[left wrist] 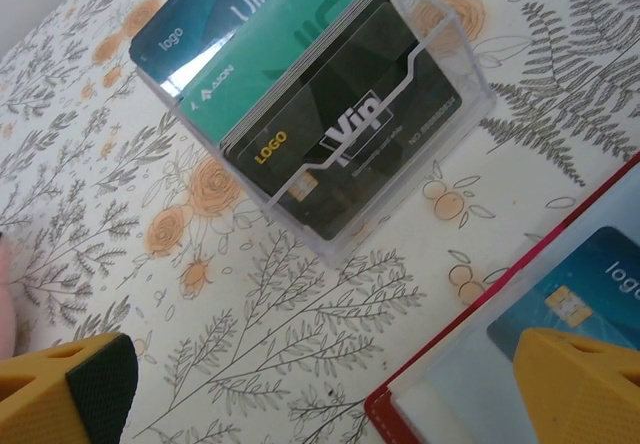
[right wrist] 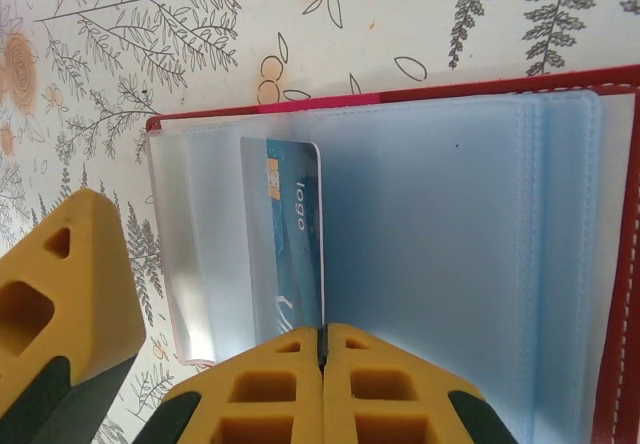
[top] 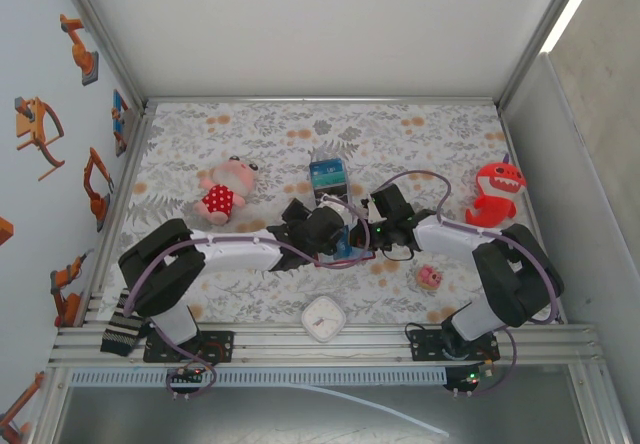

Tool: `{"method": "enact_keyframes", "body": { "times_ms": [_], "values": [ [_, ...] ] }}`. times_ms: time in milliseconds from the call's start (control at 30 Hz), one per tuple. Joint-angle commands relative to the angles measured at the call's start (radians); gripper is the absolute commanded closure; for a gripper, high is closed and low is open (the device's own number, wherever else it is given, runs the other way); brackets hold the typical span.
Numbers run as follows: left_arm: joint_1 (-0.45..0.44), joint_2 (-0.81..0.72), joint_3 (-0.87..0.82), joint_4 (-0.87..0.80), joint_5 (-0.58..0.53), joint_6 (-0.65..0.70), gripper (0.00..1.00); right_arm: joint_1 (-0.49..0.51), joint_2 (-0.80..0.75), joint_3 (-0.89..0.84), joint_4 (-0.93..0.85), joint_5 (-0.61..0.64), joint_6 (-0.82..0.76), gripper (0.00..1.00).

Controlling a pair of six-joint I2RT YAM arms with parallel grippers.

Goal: Take the credit cards out of the card holder

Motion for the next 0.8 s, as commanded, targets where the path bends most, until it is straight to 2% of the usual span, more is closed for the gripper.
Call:
{"method": "enact_keyframes", "body": {
  "times_ms": [0,333,600,767],
  "values": [
    [-0.001,0.045,0.018,0.011,0.018,0.015,0.03,-0.002,-0.012,0.021,-0.013,0.007,-0.009,1.00],
    [0.002,0.121,0.021,-0.014,0.004,0.021,0.03,-0.002,-0.027,0.028,-0.037,0.022,-0.014,1.00],
    [0.009,0.099,-0.005,-0.020,-0.019,0.022,0.03,-0.011,-0.075,0.048,-0.124,0.079,-0.043,1.00],
    [0.011,0.102,-0.005,-0.017,-0.013,0.018,0.03,-0.011,-0.079,0.038,-0.094,0.042,-0.034,1.00]
  ]
}}
